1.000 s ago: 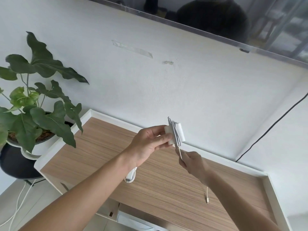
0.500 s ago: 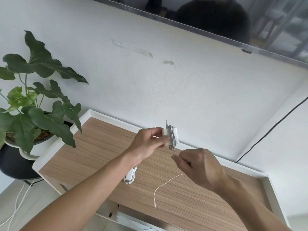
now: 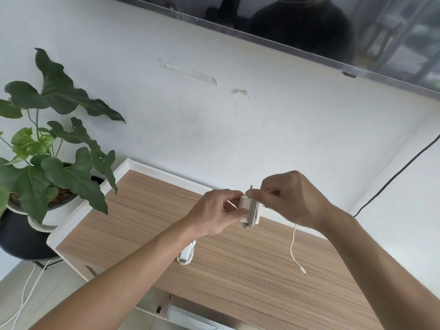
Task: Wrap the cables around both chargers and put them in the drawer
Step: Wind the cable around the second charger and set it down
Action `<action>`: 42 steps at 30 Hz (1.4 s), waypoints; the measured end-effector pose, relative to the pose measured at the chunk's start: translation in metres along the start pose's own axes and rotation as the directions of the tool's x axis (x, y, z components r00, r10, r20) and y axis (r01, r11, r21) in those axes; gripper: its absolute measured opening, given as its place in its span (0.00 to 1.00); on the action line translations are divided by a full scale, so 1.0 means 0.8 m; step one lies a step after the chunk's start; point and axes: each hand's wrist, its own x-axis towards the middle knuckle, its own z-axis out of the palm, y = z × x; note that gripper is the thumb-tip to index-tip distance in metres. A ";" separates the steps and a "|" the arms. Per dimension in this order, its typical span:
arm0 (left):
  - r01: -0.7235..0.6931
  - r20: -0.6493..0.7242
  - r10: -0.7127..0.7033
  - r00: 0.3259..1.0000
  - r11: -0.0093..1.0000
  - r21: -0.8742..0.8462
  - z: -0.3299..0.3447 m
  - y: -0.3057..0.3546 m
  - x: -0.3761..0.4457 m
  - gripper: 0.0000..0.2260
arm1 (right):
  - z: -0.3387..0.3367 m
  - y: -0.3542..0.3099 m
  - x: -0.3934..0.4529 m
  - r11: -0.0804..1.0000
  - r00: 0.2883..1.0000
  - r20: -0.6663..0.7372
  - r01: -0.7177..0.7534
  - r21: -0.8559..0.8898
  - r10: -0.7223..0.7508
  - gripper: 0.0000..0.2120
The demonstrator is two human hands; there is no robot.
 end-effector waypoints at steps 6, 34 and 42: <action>-0.052 0.057 0.055 0.997 0.998 -0.047 -0.005 0.007 -0.009 0.13 | -0.007 0.020 0.014 0.953 0.974 0.079 -0.224 0.205 0.212 0.26; -0.075 -0.059 0.046 0.997 0.706 -0.705 -0.008 0.046 -0.018 0.16 | 0.085 0.056 -0.051 0.775 0.841 0.049 -0.518 0.363 0.539 0.30; -0.040 -0.158 -0.100 0.982 0.715 -0.698 -0.016 0.021 -0.008 0.11 | 0.100 0.046 -0.086 0.868 0.912 0.014 -0.396 0.299 0.410 0.32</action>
